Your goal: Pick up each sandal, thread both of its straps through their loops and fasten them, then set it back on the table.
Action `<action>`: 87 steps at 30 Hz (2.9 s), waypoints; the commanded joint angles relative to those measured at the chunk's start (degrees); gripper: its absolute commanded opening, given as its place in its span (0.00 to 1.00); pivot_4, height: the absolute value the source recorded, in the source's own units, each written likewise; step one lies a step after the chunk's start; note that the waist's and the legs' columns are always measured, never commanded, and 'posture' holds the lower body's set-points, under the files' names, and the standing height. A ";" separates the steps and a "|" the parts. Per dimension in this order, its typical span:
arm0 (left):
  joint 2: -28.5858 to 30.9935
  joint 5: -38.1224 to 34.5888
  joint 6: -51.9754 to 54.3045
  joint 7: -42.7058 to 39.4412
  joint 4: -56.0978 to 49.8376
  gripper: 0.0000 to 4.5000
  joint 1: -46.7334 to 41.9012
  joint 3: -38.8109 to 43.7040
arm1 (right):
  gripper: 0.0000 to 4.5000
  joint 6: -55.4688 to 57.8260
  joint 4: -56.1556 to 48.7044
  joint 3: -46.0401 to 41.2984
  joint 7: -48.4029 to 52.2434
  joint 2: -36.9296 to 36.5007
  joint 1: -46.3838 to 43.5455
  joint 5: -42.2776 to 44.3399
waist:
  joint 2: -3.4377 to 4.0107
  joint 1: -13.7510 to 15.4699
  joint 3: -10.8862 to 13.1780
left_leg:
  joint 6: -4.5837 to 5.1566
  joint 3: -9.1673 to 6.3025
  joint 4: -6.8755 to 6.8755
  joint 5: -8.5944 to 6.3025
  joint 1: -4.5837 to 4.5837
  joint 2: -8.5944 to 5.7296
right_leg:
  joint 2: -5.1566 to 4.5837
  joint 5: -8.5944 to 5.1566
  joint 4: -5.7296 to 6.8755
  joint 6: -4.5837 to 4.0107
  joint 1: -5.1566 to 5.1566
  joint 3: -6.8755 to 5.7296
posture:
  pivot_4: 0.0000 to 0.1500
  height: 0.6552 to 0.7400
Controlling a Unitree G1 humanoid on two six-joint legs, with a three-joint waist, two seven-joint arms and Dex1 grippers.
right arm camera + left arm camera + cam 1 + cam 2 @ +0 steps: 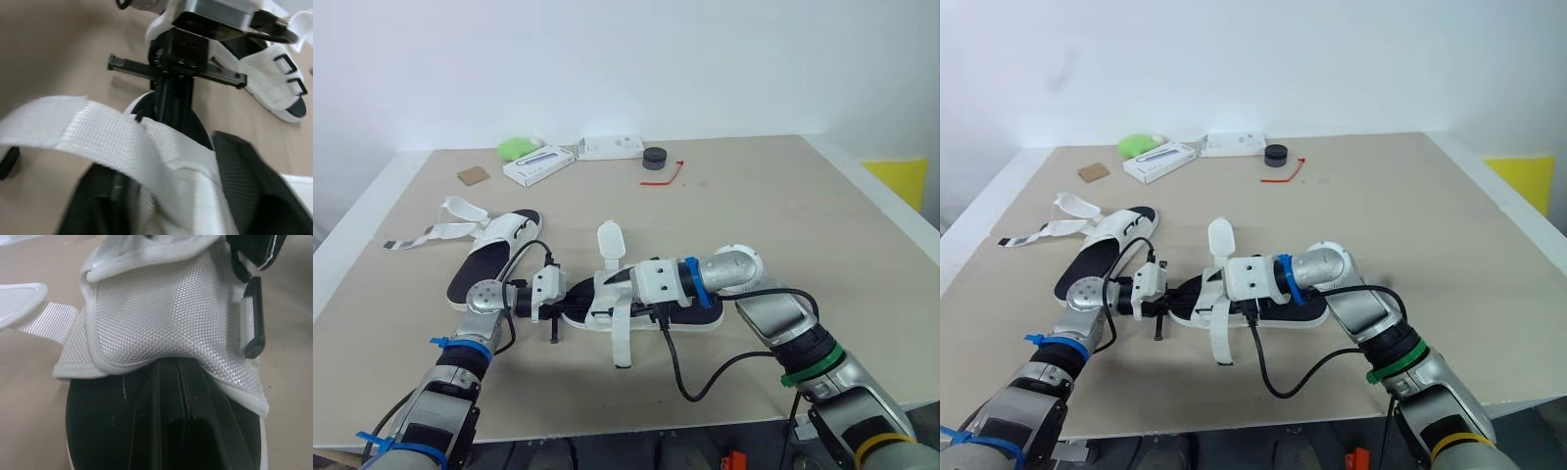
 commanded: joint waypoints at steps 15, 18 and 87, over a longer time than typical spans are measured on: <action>1.30 8.14 2.83 -1.08 8.88 0.00 4.97 -5.34 | 0.55 47.84 -21.08 -27.46 6.52 -18.40 12.70 43.31 | 0.07 1.19 0.07 | -0.11 0.07 0.04 -0.31 0.21 0.15 | -0.52 0.00 -0.01 0.02 -0.04 -1.06 | 1.00 1.00; 1.43 8.52 2.94 -1.11 8.58 0.00 4.88 -5.70 | 0.55 53.81 -29.25 -29.04 -1.94 -15.90 21.14 49.05 | -0.04 1.26 0.08 | -0.13 0.04 0.11 -0.37 0.20 0.17 | -0.76 -0.01 -0.04 0.04 -0.04 -1.45 | 1.00 1.00; 2.34 13.35 -0.89 1.77 9.98 0.00 4.87 -9.73 | 0.00 82.40 -14.56 -26.37 -33.43 11.09 0.31 52.97 | 1.30 2.76 0.41 | 1.37 -0.11 1.18 -2.03 0.01 0.41 | -2.58 0.69 -1.85 0.35 -0.11 -4.88 | 1.00 1.00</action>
